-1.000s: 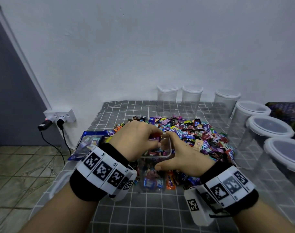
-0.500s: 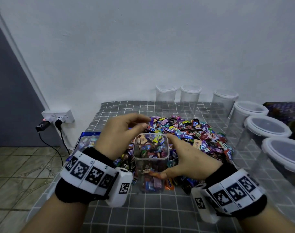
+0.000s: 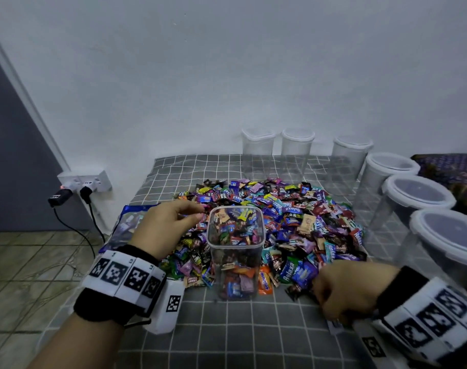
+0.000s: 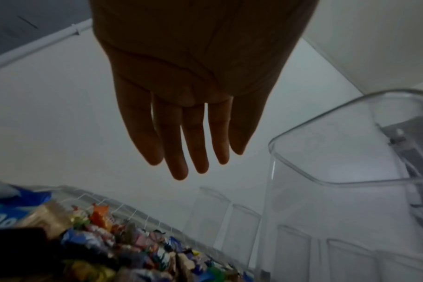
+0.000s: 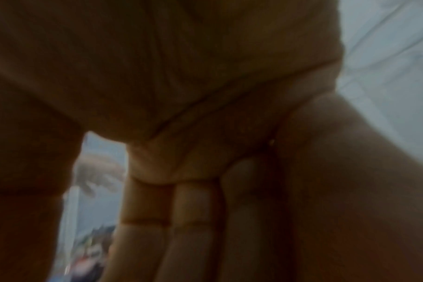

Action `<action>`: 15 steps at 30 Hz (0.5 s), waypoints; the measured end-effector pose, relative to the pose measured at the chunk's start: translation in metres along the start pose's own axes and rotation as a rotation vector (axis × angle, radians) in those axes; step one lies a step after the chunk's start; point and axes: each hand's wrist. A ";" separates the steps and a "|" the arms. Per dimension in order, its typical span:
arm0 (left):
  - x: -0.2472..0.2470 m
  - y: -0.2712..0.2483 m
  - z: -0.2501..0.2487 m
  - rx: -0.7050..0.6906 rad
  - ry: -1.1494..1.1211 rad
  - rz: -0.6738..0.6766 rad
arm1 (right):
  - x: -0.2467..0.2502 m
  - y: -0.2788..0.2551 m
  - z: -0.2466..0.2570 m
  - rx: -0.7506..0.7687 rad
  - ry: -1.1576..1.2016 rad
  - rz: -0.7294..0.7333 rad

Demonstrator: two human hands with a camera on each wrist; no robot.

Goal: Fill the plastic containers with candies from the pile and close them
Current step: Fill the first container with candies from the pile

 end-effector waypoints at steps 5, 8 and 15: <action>-0.014 0.011 0.008 0.048 0.002 0.028 | -0.008 0.019 0.004 -0.043 -0.146 0.128; -0.019 0.011 0.011 0.050 0.002 0.033 | -0.004 0.034 0.007 -0.043 -0.195 0.110; -0.022 0.011 0.019 0.087 0.043 0.008 | 0.011 0.069 0.000 -0.073 -0.209 -0.148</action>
Point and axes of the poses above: each hand's wrist, its own y-axis towards the middle knuckle, its own x-axis out of the back of the hand, z = x × y, and after that the axes turned 14 degrees about x, right-handed
